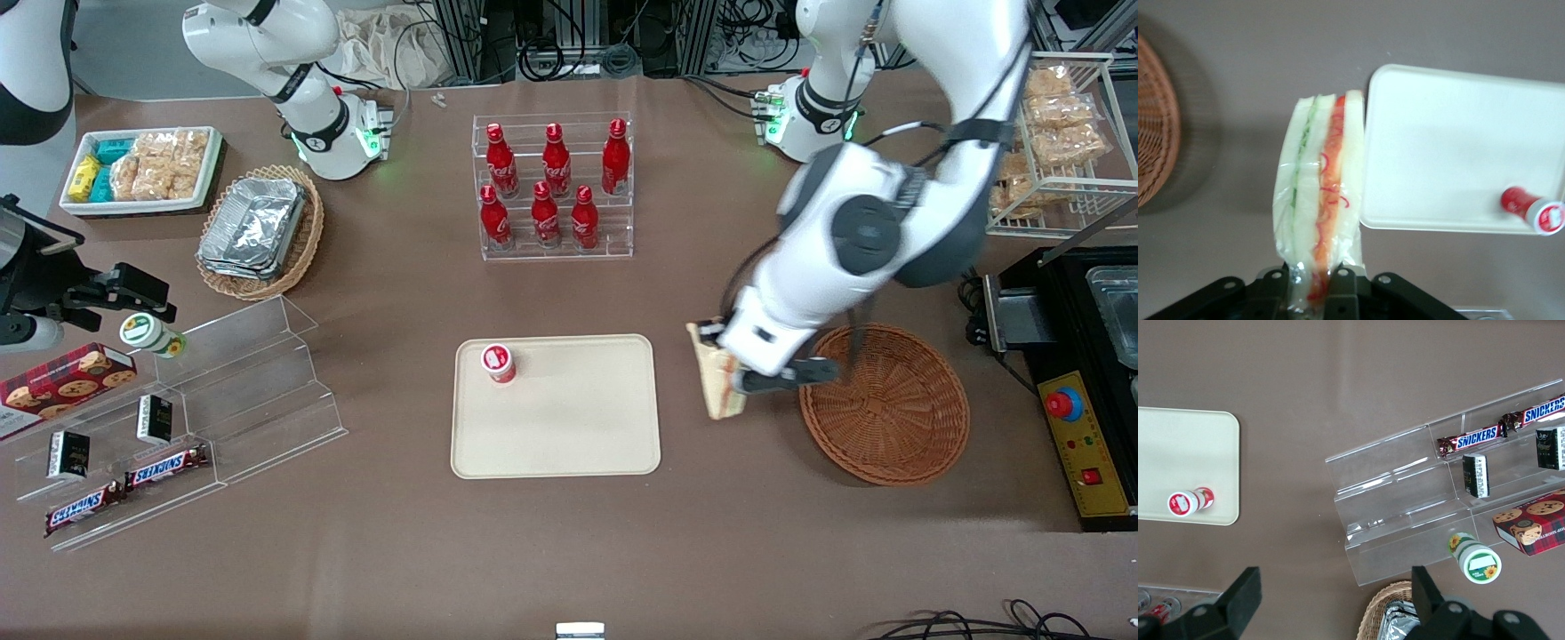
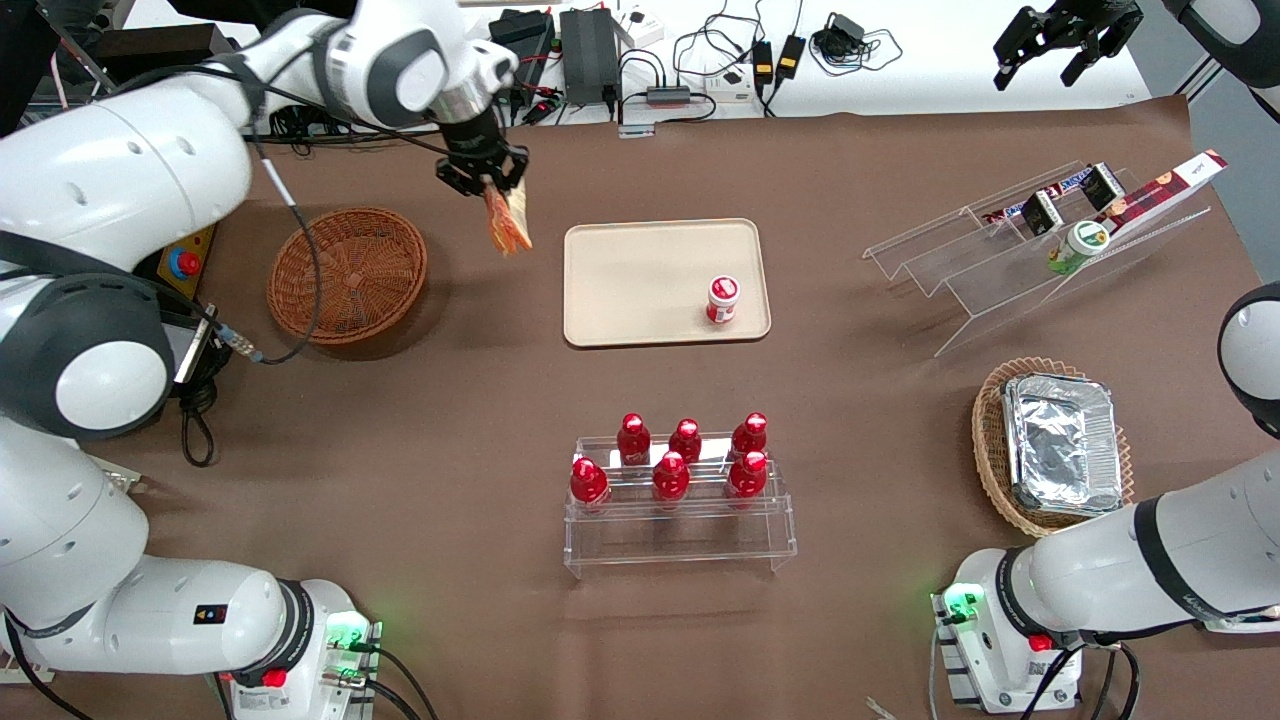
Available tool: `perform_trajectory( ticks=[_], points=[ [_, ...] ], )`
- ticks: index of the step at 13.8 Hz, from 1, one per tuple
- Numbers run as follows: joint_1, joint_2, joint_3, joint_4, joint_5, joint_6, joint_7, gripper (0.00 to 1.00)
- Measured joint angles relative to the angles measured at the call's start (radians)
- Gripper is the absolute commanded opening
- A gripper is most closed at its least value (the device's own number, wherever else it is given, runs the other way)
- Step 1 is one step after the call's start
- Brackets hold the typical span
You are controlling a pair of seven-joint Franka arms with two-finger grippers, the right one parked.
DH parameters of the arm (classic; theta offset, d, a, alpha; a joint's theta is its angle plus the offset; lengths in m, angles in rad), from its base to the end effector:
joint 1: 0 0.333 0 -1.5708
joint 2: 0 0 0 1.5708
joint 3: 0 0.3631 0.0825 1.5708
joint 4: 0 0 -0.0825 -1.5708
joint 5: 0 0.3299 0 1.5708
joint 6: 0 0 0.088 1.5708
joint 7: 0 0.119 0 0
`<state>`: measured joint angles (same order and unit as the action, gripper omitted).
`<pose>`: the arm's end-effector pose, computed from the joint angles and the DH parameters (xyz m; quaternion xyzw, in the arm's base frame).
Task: Place sandwich from basket to tray
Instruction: 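Carry the sandwich with the left gripper over to the white tray, then lower the sandwich onto the tray and open the left gripper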
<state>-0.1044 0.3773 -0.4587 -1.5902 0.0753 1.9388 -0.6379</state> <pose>0.5547 -0.2919 0.4870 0.9982 0.0384 -0.0220 0.0415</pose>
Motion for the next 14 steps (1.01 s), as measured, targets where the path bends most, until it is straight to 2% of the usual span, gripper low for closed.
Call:
perform_trajectory(
  ticks=[2, 6, 9, 10, 12, 14],
  points=[
    [-0.067, 0.050, -0.001, -0.001, 0.059, 0.031, -0.013, 0.00],
    [-0.109, 0.176, 0.002, -0.001, 0.087, 0.170, -0.026, 0.00],
    [-0.127, 0.251, 0.003, 0.001, 0.184, 0.207, -0.040, 0.00],
    [-0.140, 0.272, 0.003, 0.002, 0.198, 0.227, -0.051, 0.06],
    [-0.155, 0.311, 0.003, 0.003, 0.213, 0.278, -0.056, 0.99],
    [-0.156, 0.338, 0.004, 0.005, 0.249, 0.291, -0.056, 1.00]
  ],
)
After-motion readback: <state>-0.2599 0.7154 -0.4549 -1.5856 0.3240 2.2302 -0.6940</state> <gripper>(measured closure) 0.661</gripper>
